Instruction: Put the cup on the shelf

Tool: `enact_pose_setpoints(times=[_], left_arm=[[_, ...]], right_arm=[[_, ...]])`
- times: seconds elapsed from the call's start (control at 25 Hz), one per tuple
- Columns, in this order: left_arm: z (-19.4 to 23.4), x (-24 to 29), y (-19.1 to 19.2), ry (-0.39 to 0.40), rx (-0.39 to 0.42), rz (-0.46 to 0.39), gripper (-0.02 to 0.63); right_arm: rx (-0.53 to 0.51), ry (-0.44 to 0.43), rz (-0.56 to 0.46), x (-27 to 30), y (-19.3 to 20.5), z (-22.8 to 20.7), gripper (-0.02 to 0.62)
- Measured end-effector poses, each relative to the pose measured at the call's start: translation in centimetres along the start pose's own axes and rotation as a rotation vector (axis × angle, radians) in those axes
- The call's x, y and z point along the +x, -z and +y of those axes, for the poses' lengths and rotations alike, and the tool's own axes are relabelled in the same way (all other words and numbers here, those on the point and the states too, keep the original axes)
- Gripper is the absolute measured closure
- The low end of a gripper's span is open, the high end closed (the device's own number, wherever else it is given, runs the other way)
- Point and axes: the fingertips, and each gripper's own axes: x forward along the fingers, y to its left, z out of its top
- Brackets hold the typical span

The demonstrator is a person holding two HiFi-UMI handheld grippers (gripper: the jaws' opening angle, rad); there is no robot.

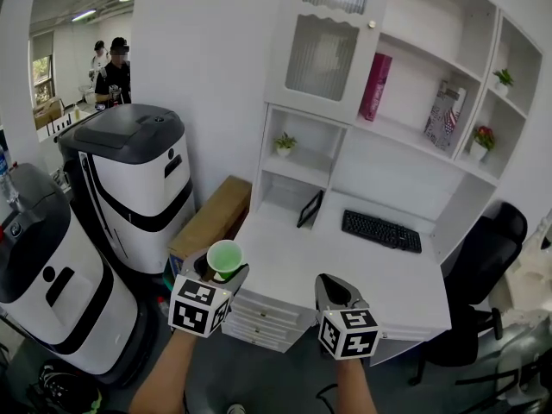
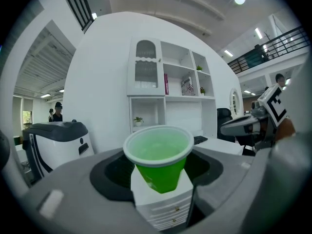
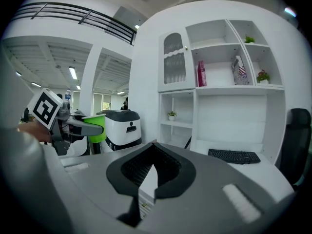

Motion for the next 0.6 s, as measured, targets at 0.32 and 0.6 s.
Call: enact_pose_setpoints(times=[0.32, 0.6], left_arm=[[1.8, 1.7, 0.1, 0.021, -0.012, -0.002, 0.293], [2.4, 2.8, 0.2, 0.023, -0.006, 0.005, 0.294]], right_arm=[[0.001, 0.028, 0.012, 1.7, -0.1, -0.2, 0.569], [0.011, 0.031, 0.009, 2.8, -0.1, -0.7, 0.569]])
